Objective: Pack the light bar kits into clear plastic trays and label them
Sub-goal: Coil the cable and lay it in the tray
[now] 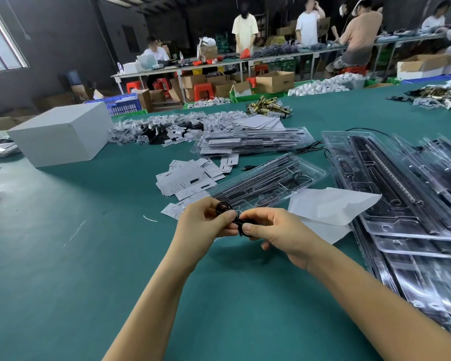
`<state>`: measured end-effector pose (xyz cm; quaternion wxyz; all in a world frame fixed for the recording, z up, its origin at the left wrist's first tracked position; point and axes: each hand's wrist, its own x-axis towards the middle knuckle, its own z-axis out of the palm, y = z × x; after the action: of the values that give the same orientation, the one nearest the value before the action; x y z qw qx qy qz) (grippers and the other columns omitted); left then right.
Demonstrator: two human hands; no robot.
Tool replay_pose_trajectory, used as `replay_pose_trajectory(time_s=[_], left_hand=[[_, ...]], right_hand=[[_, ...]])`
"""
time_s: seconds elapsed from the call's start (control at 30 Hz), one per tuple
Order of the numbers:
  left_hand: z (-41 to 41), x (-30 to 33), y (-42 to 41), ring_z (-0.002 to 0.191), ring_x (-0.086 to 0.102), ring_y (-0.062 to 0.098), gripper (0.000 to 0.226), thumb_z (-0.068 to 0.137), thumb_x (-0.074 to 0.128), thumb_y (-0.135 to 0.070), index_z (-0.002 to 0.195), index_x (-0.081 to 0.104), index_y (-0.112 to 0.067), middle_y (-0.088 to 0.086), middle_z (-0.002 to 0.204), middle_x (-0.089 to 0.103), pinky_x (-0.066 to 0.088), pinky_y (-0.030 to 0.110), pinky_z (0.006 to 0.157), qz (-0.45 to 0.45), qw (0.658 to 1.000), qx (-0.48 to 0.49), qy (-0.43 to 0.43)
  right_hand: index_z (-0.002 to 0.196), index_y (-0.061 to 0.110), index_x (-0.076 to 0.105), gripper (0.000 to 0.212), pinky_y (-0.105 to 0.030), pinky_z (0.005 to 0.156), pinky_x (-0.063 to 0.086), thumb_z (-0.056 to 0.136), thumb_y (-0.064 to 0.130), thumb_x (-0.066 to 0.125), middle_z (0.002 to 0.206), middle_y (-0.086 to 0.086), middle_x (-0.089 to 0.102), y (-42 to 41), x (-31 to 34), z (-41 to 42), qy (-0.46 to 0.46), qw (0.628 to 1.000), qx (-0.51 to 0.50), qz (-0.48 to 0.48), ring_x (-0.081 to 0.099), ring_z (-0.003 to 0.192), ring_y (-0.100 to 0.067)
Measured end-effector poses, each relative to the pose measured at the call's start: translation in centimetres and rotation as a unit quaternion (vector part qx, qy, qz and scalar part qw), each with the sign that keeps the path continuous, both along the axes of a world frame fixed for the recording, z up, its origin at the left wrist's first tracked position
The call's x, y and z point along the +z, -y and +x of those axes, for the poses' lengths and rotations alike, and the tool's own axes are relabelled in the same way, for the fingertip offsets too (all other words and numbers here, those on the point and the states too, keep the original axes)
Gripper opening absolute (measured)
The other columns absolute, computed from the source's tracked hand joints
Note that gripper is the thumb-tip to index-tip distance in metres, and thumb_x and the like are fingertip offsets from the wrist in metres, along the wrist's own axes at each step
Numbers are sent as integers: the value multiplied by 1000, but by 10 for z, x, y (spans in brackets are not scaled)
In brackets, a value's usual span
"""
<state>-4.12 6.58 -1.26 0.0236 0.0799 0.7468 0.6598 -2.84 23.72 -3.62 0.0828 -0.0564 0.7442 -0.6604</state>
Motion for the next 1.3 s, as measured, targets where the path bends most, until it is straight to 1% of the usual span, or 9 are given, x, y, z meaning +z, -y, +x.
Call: replay_pose_trajectory(time_s=[0.27, 0.37, 0.47, 0.53, 0.67, 0.93, 1.03, 1.17, 1.3], left_hand=[[-1, -6, -5, 58, 67, 18, 10, 85, 68, -1, 86, 60, 5, 8, 61, 66, 58, 28, 60, 9, 999, 32, -6], [-2, -7, -3, 70, 65, 15, 24, 85, 71, -13, 108, 67, -16, 6, 87, 65, 56, 31, 65, -117, 989, 33, -82], [-3, -5, 2, 100, 52, 19, 26, 85, 71, -25, 111, 71, -32, -6, 118, 60, 43, 34, 87, -342, 883, 51, -317], [-1, -4, 4, 104, 51, 26, 19, 86, 64, -30, 102, 75, -31, -14, 113, 65, 37, 40, 85, -407, 821, 13, -401], [-1, -5, 5, 106, 48, 25, 32, 89, 51, -43, 109, 72, -30, -15, 107, 67, 35, 47, 88, -455, 812, -67, -360], [-2, -10, 1, 110, 46, 17, 40, 93, 47, -52, 123, 61, -31, -11, 107, 62, 28, 35, 91, -507, 789, -86, -336], [-3, -13, -2, 104, 48, 16, 35, 97, 42, -48, 124, 58, -31, -9, 105, 57, 26, 32, 89, -535, 780, -86, -314], [-2, -15, -4, 100, 47, 12, 29, 100, 45, -34, 127, 54, -36, -7, 99, 50, 25, 33, 91, -490, 820, -115, -271], [0, -17, -11, 107, 45, 18, 34, 102, 41, -32, 135, 44, -23, -2, 109, 48, 27, 33, 91, -528, 804, -102, -252]], right_hand=[[100, 5, 51, 6, -24, 63, 55, 95, 2, 53, 78, -8, 69, 4, -1, 1, 72, 984, 40, -156, 69, 71, -19], [97, 4, 51, 6, -23, 60, 53, 95, -1, 52, 75, -11, 66, 2, -2, -1, 63, 987, 30, -143, 66, 65, -16], [94, 7, 53, 7, -21, 58, 51, 95, -1, 52, 77, -10, 64, -1, -1, -2, 56, 991, 37, -114, 63, 63, -14], [93, 8, 54, 8, -22, 61, 51, 95, 0, 53, 77, -9, 64, -4, -1, -3, 47, 994, 46, -93, 62, 63, -13], [95, 7, 57, 4, -28, 68, 47, 94, 4, 56, 78, -7, 67, -12, 0, -4, 41, 996, 58, -47, 61, 67, -15], [99, 4, 60, 8, -22, 65, 52, 91, 4, 60, 81, -10, 67, -21, 6, -4, 58, 995, 73, -37, 62, 65, -14], [103, 1, 58, 12, -21, 65, 52, 91, 3, 60, 84, -13, 66, -19, 8, -2, 67, 994, 76, -32, 61, 66, -15], [104, 1, 51, 20, -23, 64, 53, 88, 0, 63, 87, -19, 66, -17, 8, -1, 91, 993, 57, -52, 63, 66, -19], [98, 3, 54, 18, -22, 60, 54, 85, 0, 66, 85, -18, 68, -17, 8, -1, 111, 991, 27, -75, 67, 63, -18]])
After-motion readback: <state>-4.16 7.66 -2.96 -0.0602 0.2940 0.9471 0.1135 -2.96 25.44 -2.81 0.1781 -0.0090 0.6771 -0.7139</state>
